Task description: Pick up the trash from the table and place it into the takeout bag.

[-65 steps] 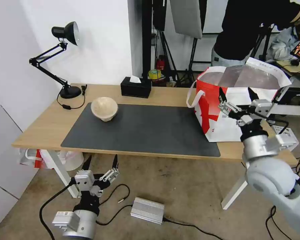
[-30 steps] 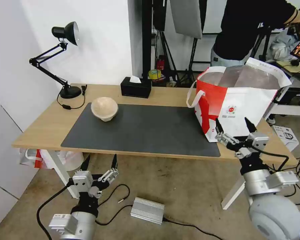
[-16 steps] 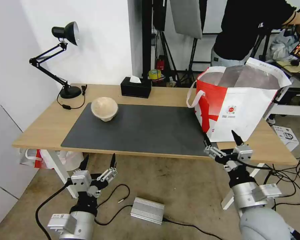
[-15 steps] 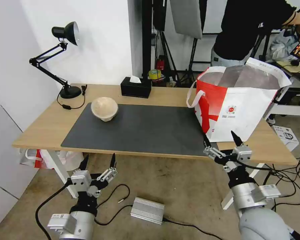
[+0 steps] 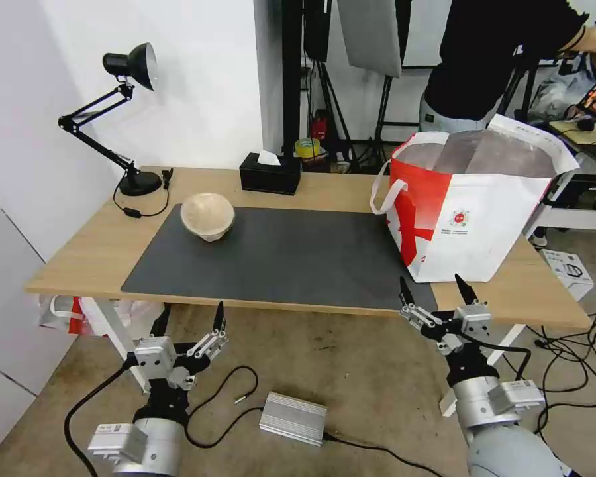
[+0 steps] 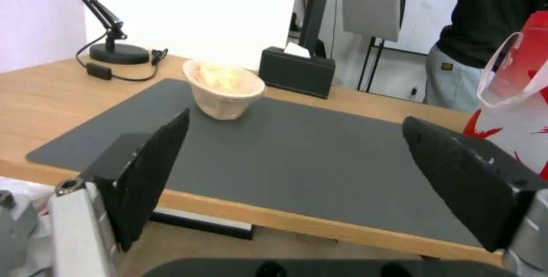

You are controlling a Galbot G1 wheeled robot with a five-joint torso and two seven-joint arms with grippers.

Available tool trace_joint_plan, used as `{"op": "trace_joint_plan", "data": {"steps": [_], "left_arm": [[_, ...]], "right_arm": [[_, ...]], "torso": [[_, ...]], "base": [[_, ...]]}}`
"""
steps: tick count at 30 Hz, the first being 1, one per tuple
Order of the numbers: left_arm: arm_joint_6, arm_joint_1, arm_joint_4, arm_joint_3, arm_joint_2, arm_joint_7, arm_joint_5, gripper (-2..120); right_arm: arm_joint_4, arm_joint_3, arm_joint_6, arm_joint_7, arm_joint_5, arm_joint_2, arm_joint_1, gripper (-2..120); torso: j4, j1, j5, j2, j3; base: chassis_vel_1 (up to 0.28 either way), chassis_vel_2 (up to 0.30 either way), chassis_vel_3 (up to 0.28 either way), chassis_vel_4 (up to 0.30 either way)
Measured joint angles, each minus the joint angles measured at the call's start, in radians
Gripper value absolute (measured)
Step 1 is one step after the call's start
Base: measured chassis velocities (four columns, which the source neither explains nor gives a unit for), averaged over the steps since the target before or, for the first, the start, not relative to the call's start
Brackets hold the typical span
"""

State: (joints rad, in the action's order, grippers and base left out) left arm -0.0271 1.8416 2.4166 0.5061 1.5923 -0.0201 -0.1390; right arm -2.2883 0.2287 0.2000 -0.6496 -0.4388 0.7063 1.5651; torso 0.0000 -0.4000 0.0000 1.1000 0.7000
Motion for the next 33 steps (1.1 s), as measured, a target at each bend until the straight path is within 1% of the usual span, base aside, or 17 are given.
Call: {"op": "trace_joint_plan", "data": {"steps": [12, 20, 33], "left_arm": [[-0.001, -0.002, 0.000, 0.005, 0.000, 0.001, -0.001, 100], [-0.001, -0.002, 0.000, 0.008, 0.000, 0.001, -0.002, 100], [-0.002, 0.001, 0.002, 0.009, 0.000, 0.001, -0.002, 100]], "right_arm": [[-0.044, -0.010, -0.058, -0.073, 0.053, 0.006, 0.064, 100], [-0.052, -0.011, -0.068, -0.095, 0.074, 0.014, 0.102, 100], [-0.071, -0.012, -0.088, -0.133, 0.070, 0.017, 0.132, 100]], "torso": [[0.0000, 0.000, 0.0000, 0.000, 0.000], [0.0000, 0.000, 0.0000, 0.000, 0.000], [0.0000, 0.000, 0.0000, 0.000, 0.000]], "base": [[0.000, 0.000, 0.000, 0.000], [0.000, 0.000, 0.000, 0.000], [0.000, 0.000, 0.000, 0.000]]}}
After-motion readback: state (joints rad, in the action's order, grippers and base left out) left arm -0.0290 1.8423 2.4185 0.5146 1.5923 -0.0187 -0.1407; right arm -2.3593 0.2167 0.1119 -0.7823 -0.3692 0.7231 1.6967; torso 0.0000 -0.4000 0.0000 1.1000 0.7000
